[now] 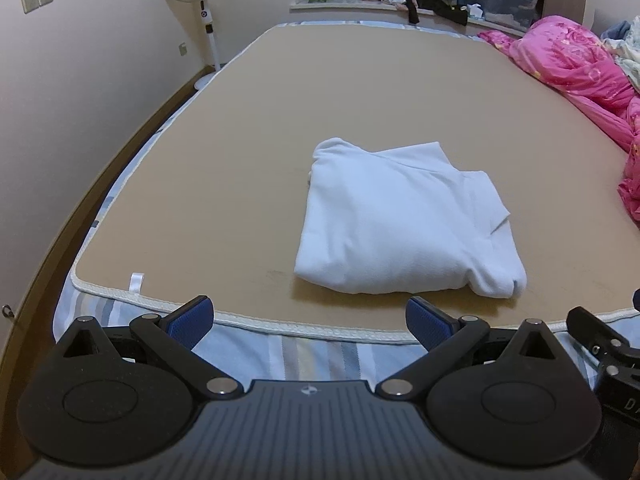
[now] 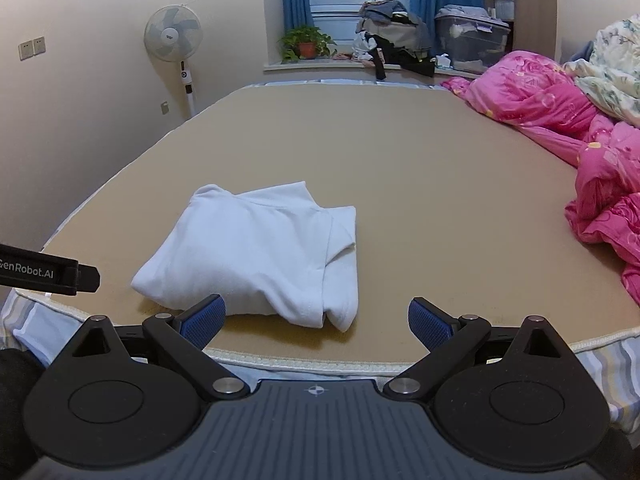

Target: Fold small clothes

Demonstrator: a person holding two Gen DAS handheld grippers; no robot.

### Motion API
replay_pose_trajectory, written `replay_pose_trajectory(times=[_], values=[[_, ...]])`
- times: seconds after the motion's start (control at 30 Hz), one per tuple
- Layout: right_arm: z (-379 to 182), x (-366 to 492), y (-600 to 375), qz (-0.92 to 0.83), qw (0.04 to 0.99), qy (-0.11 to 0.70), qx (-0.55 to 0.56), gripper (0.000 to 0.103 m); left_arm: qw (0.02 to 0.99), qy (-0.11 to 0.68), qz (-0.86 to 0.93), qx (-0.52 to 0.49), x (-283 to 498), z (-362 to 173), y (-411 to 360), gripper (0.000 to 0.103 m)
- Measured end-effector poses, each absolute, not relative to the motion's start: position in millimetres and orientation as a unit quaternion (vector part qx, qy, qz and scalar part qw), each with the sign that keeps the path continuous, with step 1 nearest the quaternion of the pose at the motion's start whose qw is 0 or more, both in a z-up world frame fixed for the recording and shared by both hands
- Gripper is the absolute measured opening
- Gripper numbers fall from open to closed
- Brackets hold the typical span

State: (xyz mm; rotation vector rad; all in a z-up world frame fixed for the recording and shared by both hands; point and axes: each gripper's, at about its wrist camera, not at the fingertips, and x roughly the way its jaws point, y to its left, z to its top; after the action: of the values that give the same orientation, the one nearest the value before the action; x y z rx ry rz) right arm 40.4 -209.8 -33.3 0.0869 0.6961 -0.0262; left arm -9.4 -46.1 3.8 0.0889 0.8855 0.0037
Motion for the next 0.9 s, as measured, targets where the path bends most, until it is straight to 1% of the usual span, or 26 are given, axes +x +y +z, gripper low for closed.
replay_pose_trajectory(times=[0.9], values=[[-30.4, 42.3, -197.8, 0.0, 0.939, 0.342, 0.029, 0.098, 0.904, 0.422, 0.004, 0.067, -17.6, 4.8, -45.3, 0.102]])
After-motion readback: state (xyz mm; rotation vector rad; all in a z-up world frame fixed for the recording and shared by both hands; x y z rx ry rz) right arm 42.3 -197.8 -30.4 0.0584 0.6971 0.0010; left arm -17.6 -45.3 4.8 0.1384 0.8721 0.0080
